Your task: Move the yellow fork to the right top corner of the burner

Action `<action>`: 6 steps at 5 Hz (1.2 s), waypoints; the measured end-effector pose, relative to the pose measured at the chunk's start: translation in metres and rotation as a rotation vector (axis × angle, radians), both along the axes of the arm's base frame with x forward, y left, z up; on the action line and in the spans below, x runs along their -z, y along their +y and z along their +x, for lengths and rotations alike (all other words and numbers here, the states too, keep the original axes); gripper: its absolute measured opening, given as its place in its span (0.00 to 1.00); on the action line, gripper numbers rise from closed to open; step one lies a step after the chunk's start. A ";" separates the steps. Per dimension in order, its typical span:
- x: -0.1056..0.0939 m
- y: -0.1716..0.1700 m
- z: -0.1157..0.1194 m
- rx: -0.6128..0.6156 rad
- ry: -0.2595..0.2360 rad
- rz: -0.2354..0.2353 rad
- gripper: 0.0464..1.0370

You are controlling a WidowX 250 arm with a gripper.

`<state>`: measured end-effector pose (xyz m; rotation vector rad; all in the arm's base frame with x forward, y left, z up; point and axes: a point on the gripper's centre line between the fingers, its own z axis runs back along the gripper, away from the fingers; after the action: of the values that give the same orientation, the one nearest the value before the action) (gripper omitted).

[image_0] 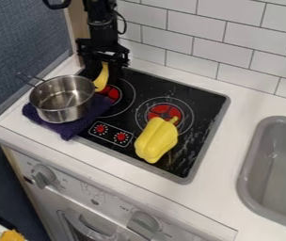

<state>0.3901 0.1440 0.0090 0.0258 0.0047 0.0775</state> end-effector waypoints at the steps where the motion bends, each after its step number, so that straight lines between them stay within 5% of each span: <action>1: 0.001 -0.004 0.000 0.011 0.010 0.011 0.35; 2: 0.001 -0.004 -0.002 -0.001 0.020 0.008 0.30; 3: -0.020 -0.009 -0.008 -0.078 -0.001 0.005 0.30; 4: -0.076 -0.040 0.003 -0.101 -0.156 -0.029 0.30; 5: -0.082 -0.094 0.007 -0.019 -0.148 -0.063 0.30; 6: -0.070 -0.139 0.001 0.032 -0.112 -0.039 0.30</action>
<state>0.3914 0.0046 0.0787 -0.0171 -0.1058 0.0472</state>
